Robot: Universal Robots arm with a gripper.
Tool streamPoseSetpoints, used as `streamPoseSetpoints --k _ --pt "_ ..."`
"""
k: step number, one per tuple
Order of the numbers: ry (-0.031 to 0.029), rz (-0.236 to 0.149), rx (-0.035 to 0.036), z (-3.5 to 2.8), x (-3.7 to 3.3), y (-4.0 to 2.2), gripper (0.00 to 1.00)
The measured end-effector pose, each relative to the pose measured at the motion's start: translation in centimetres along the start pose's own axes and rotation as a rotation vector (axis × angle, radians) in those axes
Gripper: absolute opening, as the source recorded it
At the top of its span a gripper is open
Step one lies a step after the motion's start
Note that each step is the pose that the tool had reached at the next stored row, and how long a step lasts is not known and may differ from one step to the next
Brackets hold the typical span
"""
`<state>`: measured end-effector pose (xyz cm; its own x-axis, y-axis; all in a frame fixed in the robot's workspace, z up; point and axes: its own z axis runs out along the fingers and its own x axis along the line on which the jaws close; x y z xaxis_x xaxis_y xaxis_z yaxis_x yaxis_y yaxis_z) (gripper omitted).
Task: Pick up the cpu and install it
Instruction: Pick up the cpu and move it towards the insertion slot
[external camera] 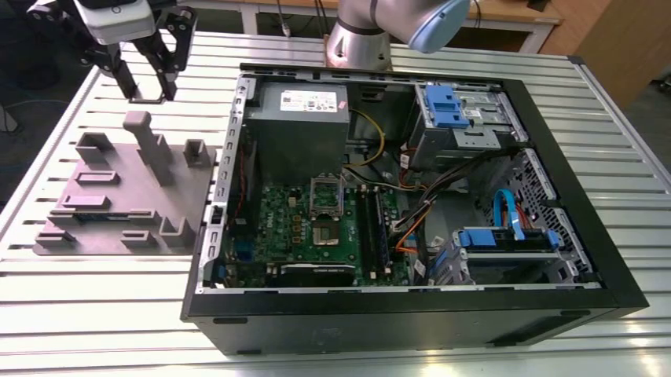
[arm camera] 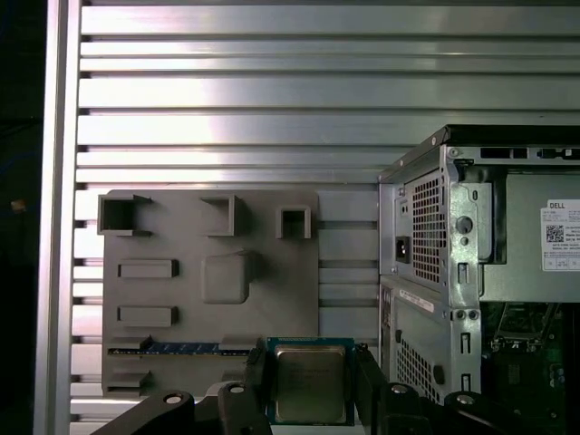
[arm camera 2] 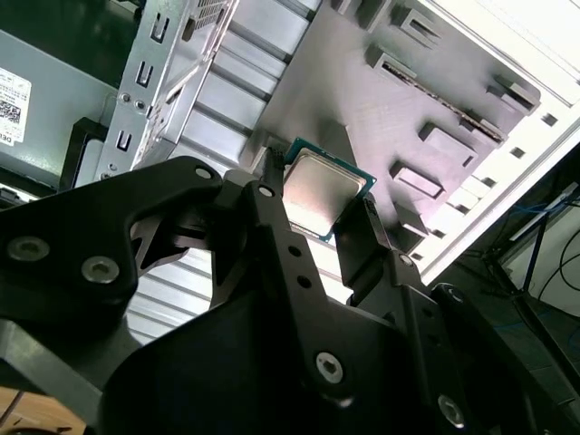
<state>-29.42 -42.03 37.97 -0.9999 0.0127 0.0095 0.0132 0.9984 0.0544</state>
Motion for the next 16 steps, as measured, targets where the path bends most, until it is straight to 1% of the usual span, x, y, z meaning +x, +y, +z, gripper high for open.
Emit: streamPoseSetpoints --k 8,16 --pt "0.0001 0.0 0.0 -0.01 -0.27 0.0 0.47" --pt "0.0 0.0 0.0 0.0 -0.36 0.0 0.47"
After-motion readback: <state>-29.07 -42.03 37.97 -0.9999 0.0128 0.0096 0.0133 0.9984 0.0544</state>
